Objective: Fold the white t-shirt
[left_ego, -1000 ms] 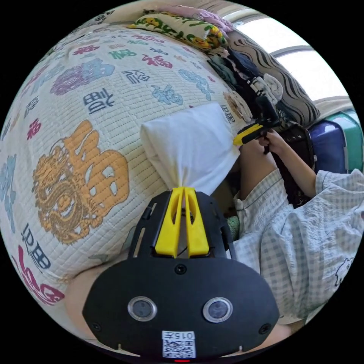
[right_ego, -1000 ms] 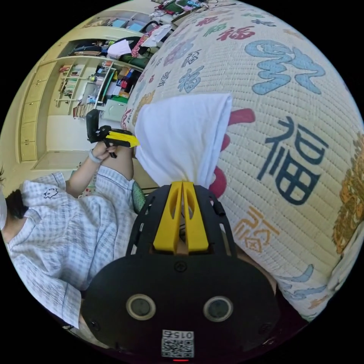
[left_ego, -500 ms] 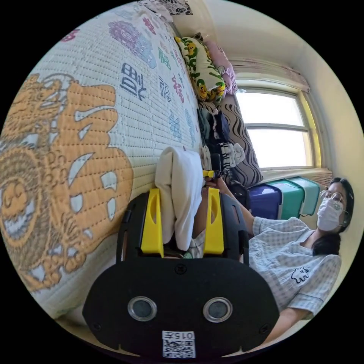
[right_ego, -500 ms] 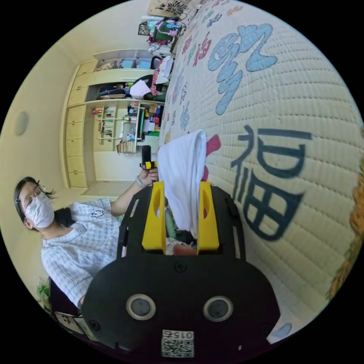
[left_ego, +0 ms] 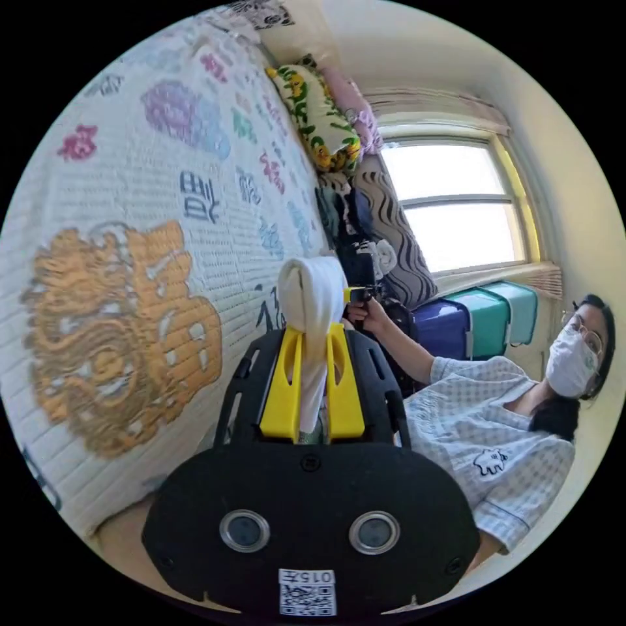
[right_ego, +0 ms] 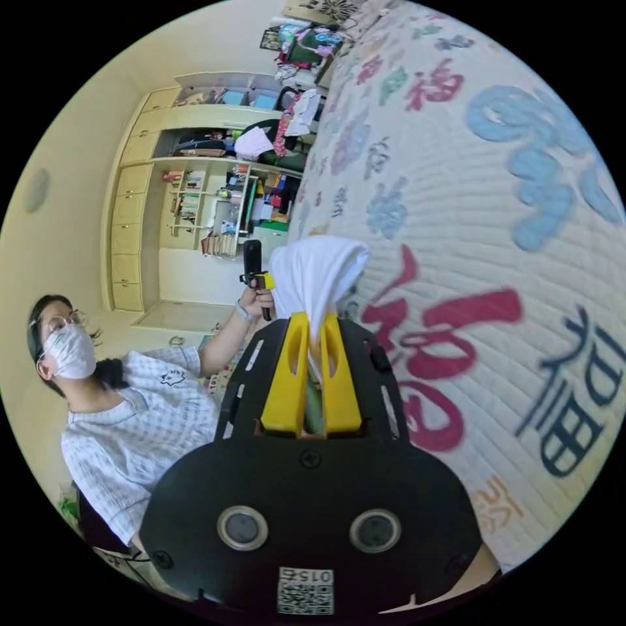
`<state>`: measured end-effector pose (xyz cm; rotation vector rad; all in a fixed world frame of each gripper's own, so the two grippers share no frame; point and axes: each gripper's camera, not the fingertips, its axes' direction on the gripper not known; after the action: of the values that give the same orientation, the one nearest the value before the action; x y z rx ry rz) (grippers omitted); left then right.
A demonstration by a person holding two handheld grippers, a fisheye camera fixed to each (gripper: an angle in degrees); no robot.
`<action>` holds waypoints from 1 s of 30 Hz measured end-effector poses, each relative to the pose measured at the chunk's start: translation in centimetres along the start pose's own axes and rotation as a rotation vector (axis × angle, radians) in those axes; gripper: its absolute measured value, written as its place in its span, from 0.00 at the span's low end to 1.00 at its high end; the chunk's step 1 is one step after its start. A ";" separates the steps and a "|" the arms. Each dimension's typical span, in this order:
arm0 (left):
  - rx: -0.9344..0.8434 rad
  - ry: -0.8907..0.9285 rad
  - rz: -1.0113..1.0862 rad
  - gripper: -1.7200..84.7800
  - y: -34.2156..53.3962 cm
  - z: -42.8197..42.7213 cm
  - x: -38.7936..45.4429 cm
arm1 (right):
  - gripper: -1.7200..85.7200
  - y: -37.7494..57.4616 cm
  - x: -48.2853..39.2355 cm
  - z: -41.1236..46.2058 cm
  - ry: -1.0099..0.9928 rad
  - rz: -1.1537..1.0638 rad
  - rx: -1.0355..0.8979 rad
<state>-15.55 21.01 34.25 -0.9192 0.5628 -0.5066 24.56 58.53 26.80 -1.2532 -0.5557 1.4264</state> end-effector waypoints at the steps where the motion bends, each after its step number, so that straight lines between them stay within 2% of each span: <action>1: 0.010 -0.005 0.004 0.09 0.4 -2.2 0.2 | 0.04 -1.2 -1.6 1.2 -0.028 -0.030 -0.005; 6: 0.080 -0.160 -0.054 0.09 4.7 -23.9 0.6 | 0.04 -7.8 -8.2 9.9 -0.075 -0.139 -0.065; 12: 0.149 -0.310 -0.247 0.09 10.3 -43.3 -3.6 | 0.03 -14.7 -12.9 23.8 -0.109 -0.143 -0.153; 17: 0.183 -0.372 -0.407 0.09 13.9 -50.4 -9.0 | 0.03 -16.5 -13.2 32.1 -0.067 -0.045 -0.201; 23: 0.205 -0.363 -0.462 0.09 15.9 -53.9 -12.4 | 0.03 -14.5 -12.3 33.7 0.037 0.021 -0.171; 26: 0.199 -0.387 -0.444 0.09 15.9 -55.2 -11.0 | 0.03 -12.5 -12.0 33.0 0.076 0.031 -0.177; 30: 0.214 -0.551 -0.430 0.08 16.5 -57.5 -5.1 | 0.02 -8.8 -12.2 31.1 0.099 0.023 -0.169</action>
<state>-53.75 -1.34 -6.33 -0.9254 -0.1939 -0.6512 -1.62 59.27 49.31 -1.4604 -0.6061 1.3506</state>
